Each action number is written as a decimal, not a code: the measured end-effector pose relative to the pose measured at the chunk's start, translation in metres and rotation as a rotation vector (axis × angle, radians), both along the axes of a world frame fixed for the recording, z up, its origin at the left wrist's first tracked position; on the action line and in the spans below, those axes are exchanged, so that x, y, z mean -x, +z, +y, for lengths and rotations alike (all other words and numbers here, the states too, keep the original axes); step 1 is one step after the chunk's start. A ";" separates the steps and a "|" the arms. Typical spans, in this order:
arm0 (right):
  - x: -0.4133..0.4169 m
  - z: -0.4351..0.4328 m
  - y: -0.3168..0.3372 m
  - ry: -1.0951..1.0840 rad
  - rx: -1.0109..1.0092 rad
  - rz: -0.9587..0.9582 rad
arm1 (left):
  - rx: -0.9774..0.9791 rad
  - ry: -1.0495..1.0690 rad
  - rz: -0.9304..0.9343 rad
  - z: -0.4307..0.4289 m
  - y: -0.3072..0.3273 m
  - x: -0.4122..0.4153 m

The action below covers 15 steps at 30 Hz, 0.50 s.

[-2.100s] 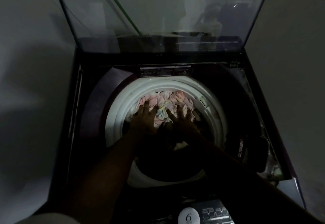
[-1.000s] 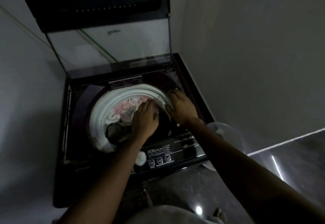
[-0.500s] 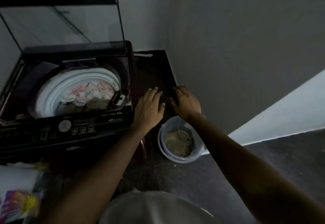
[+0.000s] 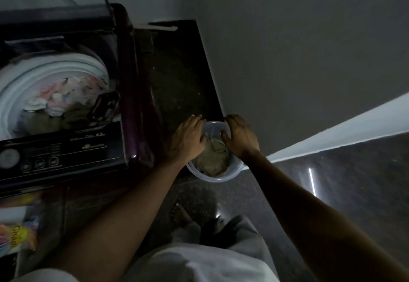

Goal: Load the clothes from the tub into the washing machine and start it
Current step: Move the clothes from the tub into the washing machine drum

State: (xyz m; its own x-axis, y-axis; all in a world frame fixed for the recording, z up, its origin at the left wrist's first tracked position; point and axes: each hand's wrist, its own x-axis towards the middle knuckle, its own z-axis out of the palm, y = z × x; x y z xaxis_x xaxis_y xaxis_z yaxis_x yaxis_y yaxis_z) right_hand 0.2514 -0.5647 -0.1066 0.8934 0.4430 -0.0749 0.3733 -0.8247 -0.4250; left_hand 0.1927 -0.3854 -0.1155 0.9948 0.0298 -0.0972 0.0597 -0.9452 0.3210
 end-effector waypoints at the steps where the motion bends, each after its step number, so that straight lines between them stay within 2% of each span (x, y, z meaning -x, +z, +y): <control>1: -0.003 -0.005 -0.010 -0.009 0.006 0.025 | -0.007 -0.005 0.013 -0.004 -0.009 -0.003; 7: -0.025 -0.032 -0.119 0.021 0.103 0.225 | -0.007 -0.027 0.067 -0.031 -0.108 -0.025; 10: -0.038 -0.044 -0.206 0.032 0.170 0.297 | 0.050 -0.002 0.042 -0.043 -0.194 -0.045; 15: -0.067 -0.047 -0.362 0.042 0.243 0.379 | 0.064 -0.027 0.165 -0.057 -0.360 -0.073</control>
